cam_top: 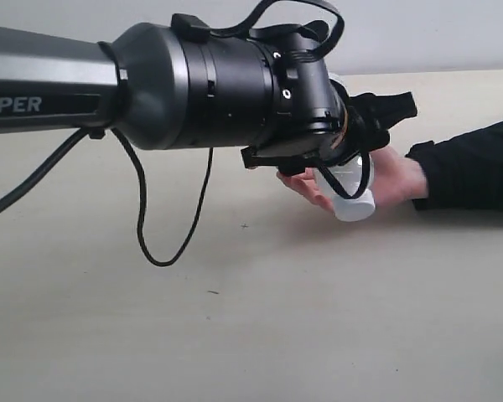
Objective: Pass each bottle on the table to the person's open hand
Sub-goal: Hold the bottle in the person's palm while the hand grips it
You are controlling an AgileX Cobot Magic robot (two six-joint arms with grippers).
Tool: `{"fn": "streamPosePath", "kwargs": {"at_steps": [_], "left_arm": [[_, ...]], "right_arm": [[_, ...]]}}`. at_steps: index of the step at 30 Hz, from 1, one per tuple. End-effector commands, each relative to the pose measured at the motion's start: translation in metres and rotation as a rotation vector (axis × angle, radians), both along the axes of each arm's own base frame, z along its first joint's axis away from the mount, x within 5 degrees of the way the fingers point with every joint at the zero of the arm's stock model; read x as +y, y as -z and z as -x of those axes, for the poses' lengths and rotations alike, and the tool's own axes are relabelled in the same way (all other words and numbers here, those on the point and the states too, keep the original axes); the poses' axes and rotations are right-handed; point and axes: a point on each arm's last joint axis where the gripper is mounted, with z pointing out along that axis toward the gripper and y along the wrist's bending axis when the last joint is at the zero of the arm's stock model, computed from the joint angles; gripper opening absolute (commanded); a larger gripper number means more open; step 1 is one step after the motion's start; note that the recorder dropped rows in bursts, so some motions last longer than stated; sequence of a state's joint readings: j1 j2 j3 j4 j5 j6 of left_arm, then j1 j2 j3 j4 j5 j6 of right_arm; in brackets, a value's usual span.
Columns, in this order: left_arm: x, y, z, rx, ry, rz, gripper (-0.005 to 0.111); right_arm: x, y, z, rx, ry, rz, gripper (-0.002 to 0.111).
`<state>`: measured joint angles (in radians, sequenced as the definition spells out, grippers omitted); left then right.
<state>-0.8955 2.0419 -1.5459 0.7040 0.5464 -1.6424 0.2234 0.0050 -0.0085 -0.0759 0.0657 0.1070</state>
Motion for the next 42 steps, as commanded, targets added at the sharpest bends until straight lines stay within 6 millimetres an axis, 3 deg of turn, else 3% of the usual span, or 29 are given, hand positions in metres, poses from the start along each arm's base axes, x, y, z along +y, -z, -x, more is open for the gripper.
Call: {"fn": "streamPosePath", "kwargs": {"at_steps": [1,6,12,17,25,42], "left_arm": [[-0.013,0.000,0.002,-0.043,0.053,0.088,0.000],[-0.015,0.009,0.005,0.023,0.038,0.106,0.000],[-0.005,0.011,0.006,-0.014,-0.097,-0.020,0.000],[-0.013,0.016,0.005,-0.013,-0.064,0.050,0.000],[-0.021,0.043,0.004,0.003,-0.085,0.054,0.000],[-0.024,0.045,0.003,-0.023,-0.033,0.053,0.000]], "right_arm": [[0.000,0.001,0.000,-0.002,0.003,0.001,0.000],[0.000,0.001,0.000,-0.002,0.003,0.001,0.000],[0.000,0.001,0.000,-0.002,0.003,0.001,0.000],[0.000,0.001,0.000,-0.002,0.003,0.001,0.000],[0.000,0.001,0.000,-0.002,0.003,0.001,0.000],[0.000,0.001,0.000,-0.002,0.003,0.001,0.000]]}}
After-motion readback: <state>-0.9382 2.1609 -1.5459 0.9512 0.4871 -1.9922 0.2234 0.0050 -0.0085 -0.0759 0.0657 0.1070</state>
